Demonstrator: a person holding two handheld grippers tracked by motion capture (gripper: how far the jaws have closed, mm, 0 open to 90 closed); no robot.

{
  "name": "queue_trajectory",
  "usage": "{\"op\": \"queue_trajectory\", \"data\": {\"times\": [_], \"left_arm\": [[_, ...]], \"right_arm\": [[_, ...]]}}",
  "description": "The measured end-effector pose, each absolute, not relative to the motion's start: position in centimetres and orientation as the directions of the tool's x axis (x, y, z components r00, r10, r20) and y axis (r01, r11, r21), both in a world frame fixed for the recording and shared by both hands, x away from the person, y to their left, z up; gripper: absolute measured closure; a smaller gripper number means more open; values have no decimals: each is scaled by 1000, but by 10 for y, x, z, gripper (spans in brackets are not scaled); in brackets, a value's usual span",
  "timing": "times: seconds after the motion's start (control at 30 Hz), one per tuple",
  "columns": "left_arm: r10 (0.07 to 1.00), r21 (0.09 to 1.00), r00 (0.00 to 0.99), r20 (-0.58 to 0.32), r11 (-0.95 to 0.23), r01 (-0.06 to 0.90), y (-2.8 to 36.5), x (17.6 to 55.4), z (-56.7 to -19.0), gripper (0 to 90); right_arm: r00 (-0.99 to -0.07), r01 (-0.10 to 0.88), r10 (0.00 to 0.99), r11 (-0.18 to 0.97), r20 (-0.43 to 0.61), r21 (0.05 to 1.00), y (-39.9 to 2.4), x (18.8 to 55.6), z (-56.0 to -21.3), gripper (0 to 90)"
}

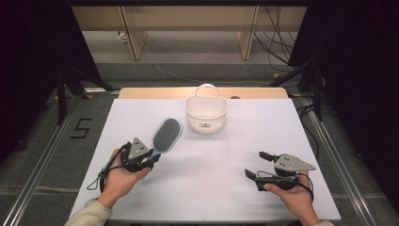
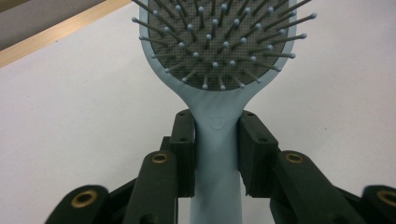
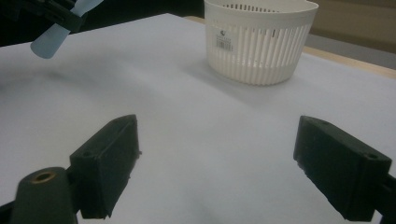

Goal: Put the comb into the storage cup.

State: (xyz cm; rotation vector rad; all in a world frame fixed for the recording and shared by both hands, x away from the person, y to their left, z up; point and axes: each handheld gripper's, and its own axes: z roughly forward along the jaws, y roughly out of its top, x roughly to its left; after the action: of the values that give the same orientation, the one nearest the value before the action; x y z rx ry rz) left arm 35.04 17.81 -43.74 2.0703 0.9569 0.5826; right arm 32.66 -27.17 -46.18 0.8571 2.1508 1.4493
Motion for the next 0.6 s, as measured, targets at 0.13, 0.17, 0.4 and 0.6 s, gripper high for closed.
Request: {"op": "queue_trajectory", "data": {"times": [0.13,0.17,0.4,0.6], "left_arm": [[783,807,616,80,-414,421,179,352,-437,697],[782,810,618,79,-412,417,178,352,-438,696],[784,814,615,78,-406,415,176,353,-439,697],[782,817,619,76,-404,411,177,355,-438,697]], "right_arm": [[-729,263,684,275,4,925,-272,327,-462,151],[-729,263,684,276,3,925,-272,327,-462,151],[-730,265,683,276,5,924,-272,327,-462,152],[-730,265,684,275,6,924,-272,327,-462,152]]}}
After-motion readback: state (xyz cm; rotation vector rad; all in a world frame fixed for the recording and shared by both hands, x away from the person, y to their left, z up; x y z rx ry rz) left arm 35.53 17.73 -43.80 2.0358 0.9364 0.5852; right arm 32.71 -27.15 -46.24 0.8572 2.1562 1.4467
